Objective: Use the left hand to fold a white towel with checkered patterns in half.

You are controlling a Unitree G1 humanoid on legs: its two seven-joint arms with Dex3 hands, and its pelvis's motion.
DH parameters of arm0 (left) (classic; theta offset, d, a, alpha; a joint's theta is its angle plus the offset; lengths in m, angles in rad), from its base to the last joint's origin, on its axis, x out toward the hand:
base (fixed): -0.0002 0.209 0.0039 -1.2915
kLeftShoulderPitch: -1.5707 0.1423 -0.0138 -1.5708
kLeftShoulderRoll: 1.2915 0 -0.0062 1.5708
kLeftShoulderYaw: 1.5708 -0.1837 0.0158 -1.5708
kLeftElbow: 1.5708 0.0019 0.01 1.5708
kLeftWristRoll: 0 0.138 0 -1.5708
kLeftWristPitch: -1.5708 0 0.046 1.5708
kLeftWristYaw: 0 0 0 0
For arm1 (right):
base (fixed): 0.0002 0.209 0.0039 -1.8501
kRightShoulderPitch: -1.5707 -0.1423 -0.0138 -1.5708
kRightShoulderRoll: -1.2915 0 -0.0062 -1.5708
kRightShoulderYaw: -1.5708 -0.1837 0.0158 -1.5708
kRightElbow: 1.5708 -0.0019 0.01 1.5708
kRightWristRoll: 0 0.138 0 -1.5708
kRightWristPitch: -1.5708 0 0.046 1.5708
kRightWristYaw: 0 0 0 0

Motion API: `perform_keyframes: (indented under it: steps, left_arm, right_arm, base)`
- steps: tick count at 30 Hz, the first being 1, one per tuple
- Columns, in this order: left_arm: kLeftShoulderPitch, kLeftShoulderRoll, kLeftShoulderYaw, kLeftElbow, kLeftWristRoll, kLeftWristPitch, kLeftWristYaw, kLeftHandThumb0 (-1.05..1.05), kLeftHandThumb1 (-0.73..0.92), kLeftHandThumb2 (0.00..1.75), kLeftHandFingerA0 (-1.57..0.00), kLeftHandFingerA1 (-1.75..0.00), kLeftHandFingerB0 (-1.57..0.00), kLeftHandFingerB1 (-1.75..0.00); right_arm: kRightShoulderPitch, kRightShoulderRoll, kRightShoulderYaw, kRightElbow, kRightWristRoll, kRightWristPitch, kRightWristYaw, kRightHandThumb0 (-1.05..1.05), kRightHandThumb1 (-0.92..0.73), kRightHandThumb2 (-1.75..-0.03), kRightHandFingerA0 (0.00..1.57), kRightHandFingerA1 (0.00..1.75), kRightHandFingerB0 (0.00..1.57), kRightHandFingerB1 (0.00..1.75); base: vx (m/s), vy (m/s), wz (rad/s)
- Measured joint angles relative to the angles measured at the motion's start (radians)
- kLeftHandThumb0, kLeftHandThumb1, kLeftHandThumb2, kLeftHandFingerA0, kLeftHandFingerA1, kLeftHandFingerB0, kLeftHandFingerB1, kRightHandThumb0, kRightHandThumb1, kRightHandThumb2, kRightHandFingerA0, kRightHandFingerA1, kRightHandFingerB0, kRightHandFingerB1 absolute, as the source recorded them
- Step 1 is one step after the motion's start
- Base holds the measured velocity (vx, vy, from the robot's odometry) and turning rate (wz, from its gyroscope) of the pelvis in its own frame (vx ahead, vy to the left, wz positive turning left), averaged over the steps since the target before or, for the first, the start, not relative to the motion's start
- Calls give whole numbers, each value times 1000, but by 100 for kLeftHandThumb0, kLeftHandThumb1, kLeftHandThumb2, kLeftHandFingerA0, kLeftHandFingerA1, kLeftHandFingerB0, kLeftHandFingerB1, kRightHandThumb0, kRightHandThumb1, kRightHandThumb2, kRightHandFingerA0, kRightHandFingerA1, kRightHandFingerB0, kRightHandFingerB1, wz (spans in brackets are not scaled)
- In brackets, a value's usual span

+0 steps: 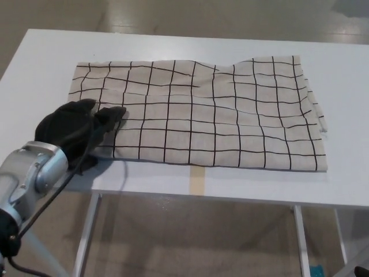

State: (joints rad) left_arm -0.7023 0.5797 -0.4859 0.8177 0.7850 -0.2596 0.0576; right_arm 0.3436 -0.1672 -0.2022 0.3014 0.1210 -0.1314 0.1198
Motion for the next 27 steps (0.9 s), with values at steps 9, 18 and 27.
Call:
perform_keyframes:
  steps: [9, 18, 27]
  left_arm:
    - [-61, -66, -48, 84, 26, 15, 54, -28, 48, 74, 0, -5, 0, -18]
    - [-141, -126, -125, 190, 65, 53, 105, -32, 57, 58, -79, -169, -77, -159]
    - [-224, -184, -152, 331, 84, 141, 179, -18, 55, 54, -69, -164, -96, -71]
  right_arm:
    - [1, 4, 1, 0, 0, 0, 0, -47, -76, -63, 33, 37, 39, 36]
    - [-4, 4, 2, -2, -7, 1, -6, -48, -74, -63, 33, 36, 41, 37]
    - [0, 6, 2, -2, -14, 1, -7, -47, -77, -63, 36, 38, 44, 38]
  base:
    - [0, 0, 0]
    - [0, 0, 0]
    - [0, 0, 0]
